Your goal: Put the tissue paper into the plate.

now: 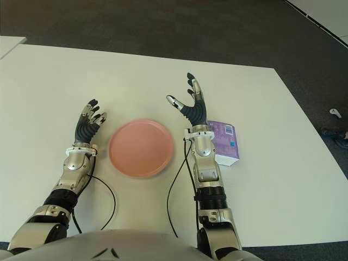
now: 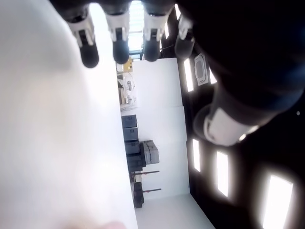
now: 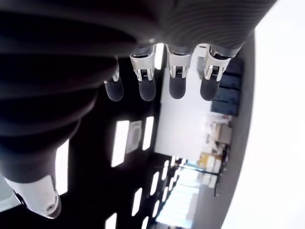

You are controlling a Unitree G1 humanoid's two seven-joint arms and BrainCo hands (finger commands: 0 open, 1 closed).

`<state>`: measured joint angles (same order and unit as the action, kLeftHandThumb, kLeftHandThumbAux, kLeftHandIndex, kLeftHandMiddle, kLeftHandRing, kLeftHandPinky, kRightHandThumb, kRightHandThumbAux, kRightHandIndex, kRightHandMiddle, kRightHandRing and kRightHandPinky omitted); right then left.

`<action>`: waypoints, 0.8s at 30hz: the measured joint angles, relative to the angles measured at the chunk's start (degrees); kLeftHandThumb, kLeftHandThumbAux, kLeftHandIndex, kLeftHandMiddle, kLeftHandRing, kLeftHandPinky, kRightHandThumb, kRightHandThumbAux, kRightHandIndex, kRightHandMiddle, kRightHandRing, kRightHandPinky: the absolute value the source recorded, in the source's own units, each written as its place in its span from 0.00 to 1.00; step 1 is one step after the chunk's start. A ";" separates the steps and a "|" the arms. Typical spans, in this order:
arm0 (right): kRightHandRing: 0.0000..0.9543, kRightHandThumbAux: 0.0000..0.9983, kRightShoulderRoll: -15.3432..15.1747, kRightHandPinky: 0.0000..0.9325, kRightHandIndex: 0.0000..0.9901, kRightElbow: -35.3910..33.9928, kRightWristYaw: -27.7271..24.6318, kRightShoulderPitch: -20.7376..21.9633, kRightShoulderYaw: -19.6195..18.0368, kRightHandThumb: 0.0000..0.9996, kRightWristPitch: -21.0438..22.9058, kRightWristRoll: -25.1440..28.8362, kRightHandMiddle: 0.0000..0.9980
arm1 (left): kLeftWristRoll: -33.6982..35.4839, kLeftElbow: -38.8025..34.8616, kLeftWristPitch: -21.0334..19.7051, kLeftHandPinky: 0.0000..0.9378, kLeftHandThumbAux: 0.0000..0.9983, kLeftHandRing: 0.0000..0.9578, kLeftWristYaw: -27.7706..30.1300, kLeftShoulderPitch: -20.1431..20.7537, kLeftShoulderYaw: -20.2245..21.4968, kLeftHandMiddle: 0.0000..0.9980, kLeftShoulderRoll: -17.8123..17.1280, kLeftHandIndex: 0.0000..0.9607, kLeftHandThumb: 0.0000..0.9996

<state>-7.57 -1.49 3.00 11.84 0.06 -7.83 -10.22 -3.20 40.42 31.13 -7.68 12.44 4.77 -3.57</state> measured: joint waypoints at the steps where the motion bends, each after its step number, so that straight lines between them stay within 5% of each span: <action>1: 0.06 0.60 -0.43 0.11 0.00 -0.94 -0.34 0.01 -0.24 0.28 0.44 0.02 0.06 | 0.00 0.06 0.00 0.14 0.64 0.09 -0.11 0.07 0.07 0.07 0.01 0.04 0.18; 15: 0.05 0.58 -6.97 0.08 0.02 -3.70 -4.25 2.07 -3.63 0.28 2.04 0.38 0.05 | -0.09 0.18 -0.58 0.11 0.63 0.07 -0.21 0.17 0.30 0.05 0.10 0.02 0.16; 24: 0.04 0.56 -15.81 0.07 0.04 -4.71 -8.34 4.94 -6.32 0.26 3.01 -1.07 0.05 | -0.21 0.10 -1.40 0.07 0.62 0.04 -0.22 0.51 0.11 0.03 0.13 0.01 0.14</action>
<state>-23.37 -6.20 -5.34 16.78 -6.26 -4.82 -11.30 -3.41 40.52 29.73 -7.90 12.95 4.88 -3.44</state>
